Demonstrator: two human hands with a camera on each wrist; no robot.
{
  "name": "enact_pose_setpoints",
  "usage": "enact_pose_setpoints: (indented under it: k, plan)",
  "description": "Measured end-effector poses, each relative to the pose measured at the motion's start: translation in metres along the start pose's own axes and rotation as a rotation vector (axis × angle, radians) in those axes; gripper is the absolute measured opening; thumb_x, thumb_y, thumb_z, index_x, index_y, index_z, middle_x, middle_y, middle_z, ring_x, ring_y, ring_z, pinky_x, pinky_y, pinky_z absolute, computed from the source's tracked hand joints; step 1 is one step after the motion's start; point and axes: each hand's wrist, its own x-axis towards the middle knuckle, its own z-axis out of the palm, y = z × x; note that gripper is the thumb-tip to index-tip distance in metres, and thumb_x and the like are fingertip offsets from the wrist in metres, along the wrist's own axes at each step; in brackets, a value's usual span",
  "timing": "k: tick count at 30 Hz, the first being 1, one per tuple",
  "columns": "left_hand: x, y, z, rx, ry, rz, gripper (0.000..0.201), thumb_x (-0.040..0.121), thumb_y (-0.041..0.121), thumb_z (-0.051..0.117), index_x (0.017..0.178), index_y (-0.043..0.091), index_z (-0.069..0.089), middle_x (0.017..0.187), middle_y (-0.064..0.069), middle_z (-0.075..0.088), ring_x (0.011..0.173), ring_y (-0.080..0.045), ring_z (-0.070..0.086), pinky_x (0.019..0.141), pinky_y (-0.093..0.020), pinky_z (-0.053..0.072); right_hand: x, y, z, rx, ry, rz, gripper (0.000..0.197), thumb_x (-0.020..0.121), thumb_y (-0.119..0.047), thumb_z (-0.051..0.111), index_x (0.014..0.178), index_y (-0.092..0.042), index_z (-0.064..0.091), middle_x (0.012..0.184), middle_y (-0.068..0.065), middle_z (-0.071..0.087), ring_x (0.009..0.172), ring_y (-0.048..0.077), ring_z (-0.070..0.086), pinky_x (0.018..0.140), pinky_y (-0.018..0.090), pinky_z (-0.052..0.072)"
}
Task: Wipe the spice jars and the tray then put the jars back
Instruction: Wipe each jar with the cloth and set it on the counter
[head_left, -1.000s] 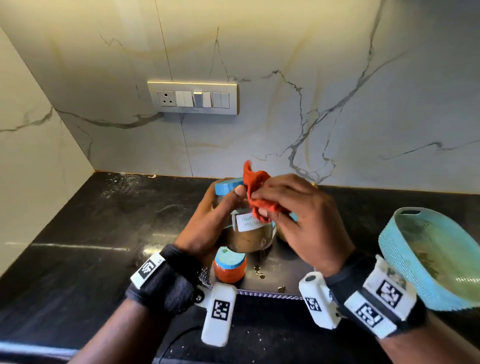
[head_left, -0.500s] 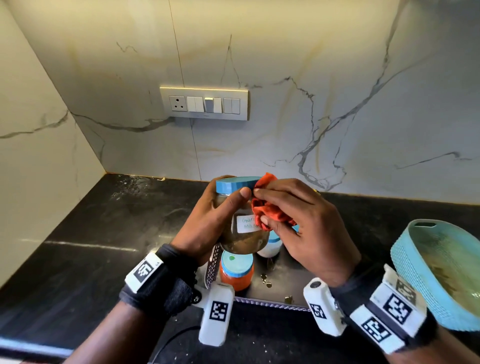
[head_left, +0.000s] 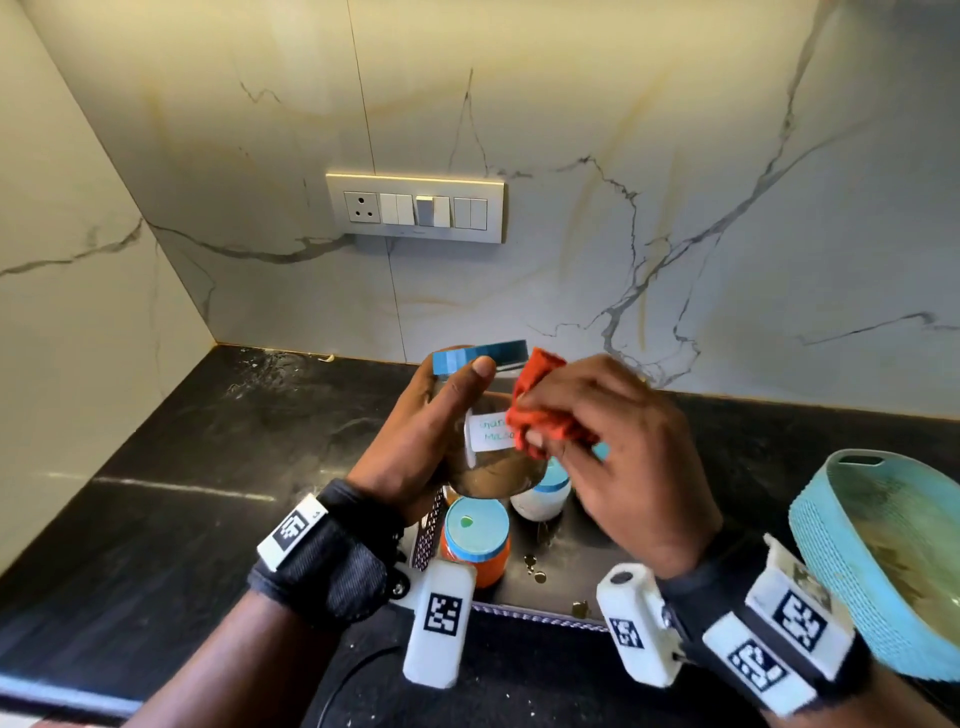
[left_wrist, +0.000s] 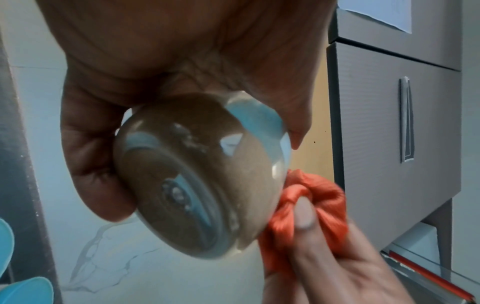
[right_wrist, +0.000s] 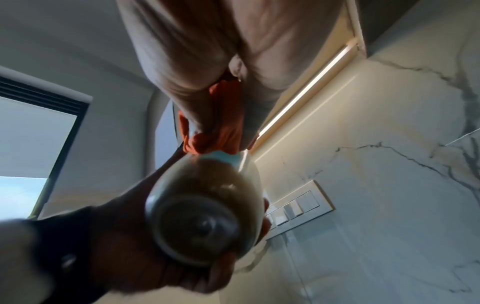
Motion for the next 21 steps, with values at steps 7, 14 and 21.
enact_pose_setpoints:
  k: [7,14,21]
  plan:
    - [-0.002,-0.009,-0.007,0.033,-0.019,-0.024,0.048,0.088,0.034,0.065,0.128,0.008,0.059,0.118,-0.024,0.073,0.1,-0.036,0.072,0.084,-0.051,0.061,-0.009,0.012,0.007,0.079,-0.09,0.008,0.015,0.086,-0.016,0.07,0.1,-0.013,0.077,0.112,0.002,0.062,0.105,0.012,0.063,0.093,0.021,0.049]
    - [0.003,-0.005,-0.009,-0.04,0.013,-0.058,0.06,0.09,0.037,0.065,0.137,0.002,0.05,0.116,-0.029,0.071,0.095,-0.038,0.072,0.077,-0.049,0.062,-0.011,0.004,0.018,0.022,-0.019,0.026,0.017,0.089,-0.011,0.067,0.104,-0.013,0.076,0.111,-0.002,0.067,0.105,0.013,0.063,0.093,0.023,0.049]
    - [0.0,-0.014,-0.017,-0.056,-0.038,-0.073,0.067,0.089,0.038,0.07,0.142,0.002,0.051,0.124,-0.032,0.067,0.103,-0.041,0.07,0.086,-0.054,0.059,-0.003,0.02,0.012,0.107,-0.045,0.053,0.019,0.085,-0.005,0.074,0.101,-0.013,0.075,0.106,-0.002,0.068,0.103,0.013,0.065,0.089,0.034,0.053]
